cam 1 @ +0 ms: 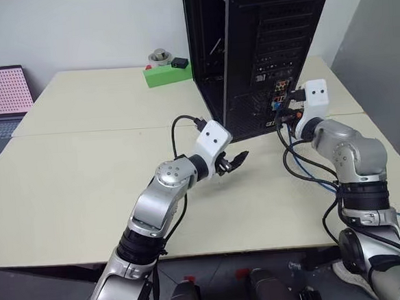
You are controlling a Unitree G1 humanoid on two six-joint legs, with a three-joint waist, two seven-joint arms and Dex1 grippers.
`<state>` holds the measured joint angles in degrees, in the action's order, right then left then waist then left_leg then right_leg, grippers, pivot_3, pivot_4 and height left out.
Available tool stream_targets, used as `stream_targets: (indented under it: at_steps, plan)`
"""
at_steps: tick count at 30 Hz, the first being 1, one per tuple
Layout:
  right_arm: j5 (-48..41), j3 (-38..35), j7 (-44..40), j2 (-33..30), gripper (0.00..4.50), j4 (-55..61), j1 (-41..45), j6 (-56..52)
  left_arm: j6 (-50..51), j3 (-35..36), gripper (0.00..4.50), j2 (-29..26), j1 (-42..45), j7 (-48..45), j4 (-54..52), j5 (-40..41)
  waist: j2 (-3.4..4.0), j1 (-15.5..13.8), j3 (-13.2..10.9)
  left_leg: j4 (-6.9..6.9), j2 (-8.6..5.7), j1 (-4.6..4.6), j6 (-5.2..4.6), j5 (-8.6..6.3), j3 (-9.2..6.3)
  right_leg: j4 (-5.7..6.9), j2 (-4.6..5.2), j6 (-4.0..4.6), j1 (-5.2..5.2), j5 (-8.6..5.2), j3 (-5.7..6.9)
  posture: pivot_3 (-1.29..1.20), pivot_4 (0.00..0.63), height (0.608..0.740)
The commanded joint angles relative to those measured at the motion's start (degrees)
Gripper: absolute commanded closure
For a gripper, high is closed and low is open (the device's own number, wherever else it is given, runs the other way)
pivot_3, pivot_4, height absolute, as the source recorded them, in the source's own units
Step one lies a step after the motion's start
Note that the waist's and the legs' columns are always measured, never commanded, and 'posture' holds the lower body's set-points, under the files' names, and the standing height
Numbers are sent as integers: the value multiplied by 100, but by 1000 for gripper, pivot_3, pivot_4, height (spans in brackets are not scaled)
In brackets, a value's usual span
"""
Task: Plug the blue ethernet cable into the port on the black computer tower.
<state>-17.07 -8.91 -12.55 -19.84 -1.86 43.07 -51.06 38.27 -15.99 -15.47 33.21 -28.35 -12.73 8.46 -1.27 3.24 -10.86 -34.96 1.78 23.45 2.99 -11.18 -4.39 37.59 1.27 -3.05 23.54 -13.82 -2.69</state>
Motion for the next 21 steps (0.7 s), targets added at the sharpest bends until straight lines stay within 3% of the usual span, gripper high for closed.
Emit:
stream_targets:
  at_steps: [1, 21]
  plan:
    - [-90, -103, -14, -42, 4500, 379, 19, -45, -139, -40, 1139, 21, 28, -49, -77, -50, 0, 0, 0, 0, 0, 0, 0, 0, 0, 0, 0, 0, 0, 0, 0, 0, 150, 740]
    - [37, -177, 144, -26, 4500, -155, 241, 317, -148, -31, 1139, 67, 0, -74, -63, -109, 0, 0, 0, 0, 0, 0, 0, 0, 0, -1, 0, 0, 0, 0, 1, 0, 150, 740]
